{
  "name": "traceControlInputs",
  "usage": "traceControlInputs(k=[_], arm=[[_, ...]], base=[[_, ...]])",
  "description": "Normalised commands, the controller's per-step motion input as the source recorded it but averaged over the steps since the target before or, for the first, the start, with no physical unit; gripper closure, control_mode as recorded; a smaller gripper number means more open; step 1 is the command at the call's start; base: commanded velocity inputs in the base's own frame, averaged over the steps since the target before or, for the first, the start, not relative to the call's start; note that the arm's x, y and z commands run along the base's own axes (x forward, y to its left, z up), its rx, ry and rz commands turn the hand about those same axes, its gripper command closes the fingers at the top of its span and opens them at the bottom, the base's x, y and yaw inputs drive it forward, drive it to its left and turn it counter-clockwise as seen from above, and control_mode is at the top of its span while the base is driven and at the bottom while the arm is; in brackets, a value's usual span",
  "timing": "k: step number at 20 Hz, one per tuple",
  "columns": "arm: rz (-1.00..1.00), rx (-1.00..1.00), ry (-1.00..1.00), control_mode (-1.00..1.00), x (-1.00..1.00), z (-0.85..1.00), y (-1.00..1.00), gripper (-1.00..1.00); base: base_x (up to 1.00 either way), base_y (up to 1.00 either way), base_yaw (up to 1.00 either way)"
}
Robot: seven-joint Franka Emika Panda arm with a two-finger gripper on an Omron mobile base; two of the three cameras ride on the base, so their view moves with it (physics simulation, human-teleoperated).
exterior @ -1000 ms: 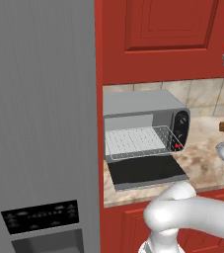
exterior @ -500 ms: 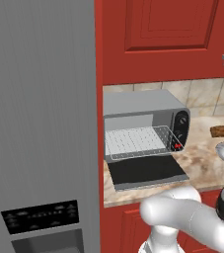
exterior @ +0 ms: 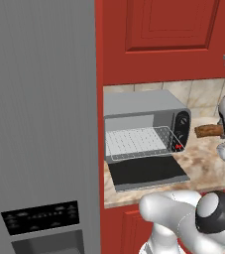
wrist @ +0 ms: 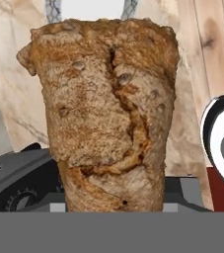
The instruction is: Pull the toaster oven rack outwards. Pick up the baguette from the plate and place it on the toaster oven rack. Close the toaster oven door fully and set the temperature to the lowest setting.
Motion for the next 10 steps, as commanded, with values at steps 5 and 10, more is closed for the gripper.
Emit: traceControlInputs(k=[5, 10], arm=[[-0.04, -0.04, 0.0, -1.0, 0.09, 0.0, 0.74, 1.0], [-0.03, -0.02, 0.01, -1.0, 0.22, 0.0, 0.68, 1.0]], base=[[0.0, 0.0, 0.0], [0.0, 0.0, 0.0]])
